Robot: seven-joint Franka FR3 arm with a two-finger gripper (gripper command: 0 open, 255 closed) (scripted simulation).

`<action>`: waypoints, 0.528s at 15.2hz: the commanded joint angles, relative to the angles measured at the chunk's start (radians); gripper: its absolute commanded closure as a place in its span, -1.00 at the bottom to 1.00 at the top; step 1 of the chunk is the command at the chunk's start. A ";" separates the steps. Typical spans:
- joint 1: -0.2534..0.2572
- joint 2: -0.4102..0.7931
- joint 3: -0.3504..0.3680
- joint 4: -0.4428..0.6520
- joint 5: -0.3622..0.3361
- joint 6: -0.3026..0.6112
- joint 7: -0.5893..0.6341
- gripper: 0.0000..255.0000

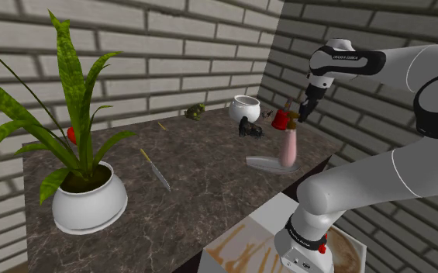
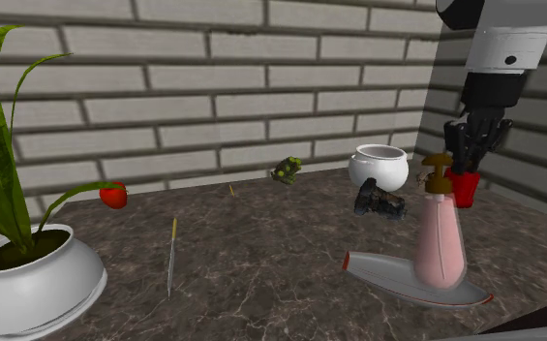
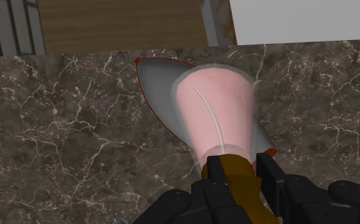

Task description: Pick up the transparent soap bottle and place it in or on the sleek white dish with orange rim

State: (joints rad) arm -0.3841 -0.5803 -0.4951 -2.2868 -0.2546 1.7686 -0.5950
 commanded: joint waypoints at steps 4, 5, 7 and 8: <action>-0.004 0.004 -0.016 -0.065 -0.010 0.071 0.001 1.00; -0.005 0.006 -0.020 -0.082 -0.013 0.090 0.002 1.00; -0.005 0.006 -0.020 -0.082 -0.013 0.090 0.002 1.00; -0.005 0.006 -0.020 -0.082 -0.013 0.090 0.002 1.00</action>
State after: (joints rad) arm -0.3888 -0.5735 -0.5150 -2.3675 -0.2673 1.8567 -0.5935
